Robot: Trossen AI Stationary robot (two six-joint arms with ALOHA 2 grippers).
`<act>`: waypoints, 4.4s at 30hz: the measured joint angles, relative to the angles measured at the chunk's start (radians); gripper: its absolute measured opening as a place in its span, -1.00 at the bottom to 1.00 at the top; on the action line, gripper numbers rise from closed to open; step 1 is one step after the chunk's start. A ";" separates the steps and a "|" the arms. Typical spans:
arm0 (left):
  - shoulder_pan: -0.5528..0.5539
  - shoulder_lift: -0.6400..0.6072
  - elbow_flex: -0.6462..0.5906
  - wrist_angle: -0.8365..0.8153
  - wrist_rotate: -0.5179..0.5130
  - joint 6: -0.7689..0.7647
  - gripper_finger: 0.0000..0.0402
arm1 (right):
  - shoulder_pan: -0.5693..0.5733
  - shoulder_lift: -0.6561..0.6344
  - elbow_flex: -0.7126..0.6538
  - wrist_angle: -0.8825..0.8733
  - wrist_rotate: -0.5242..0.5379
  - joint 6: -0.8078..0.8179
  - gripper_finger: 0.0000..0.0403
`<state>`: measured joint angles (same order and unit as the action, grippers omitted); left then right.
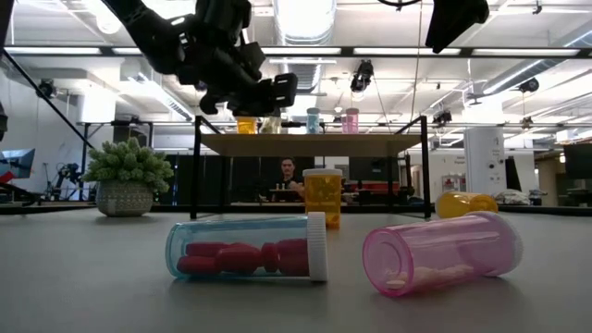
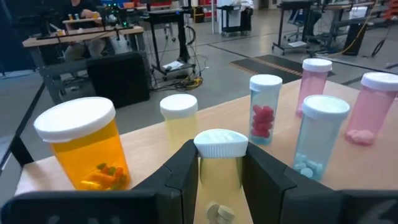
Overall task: Pick and place medicine bottles onto shelf by color
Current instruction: Put the top yellow pill bottle on the shelf aligned with the other yellow pill bottle
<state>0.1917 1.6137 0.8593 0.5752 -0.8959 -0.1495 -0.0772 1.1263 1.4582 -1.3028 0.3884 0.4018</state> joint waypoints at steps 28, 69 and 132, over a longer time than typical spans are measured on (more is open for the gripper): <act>0.004 0.078 0.002 0.149 -0.032 0.105 -0.58 | 0.000 0.000 0.000 0.000 -0.002 -0.003 0.01; -0.006 0.024 0.023 0.124 -0.033 0.114 -0.27 | 0.000 0.000 0.000 0.000 -0.002 -0.001 0.01; -0.129 -0.037 -0.010 -0.243 -0.087 -0.053 -0.77 | 0.000 0.001 0.000 0.001 -0.001 0.052 0.01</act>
<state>0.0626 1.5768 0.8494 0.3322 -0.9825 -0.2020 -0.0769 1.1271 1.4585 -1.3021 0.3870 0.4534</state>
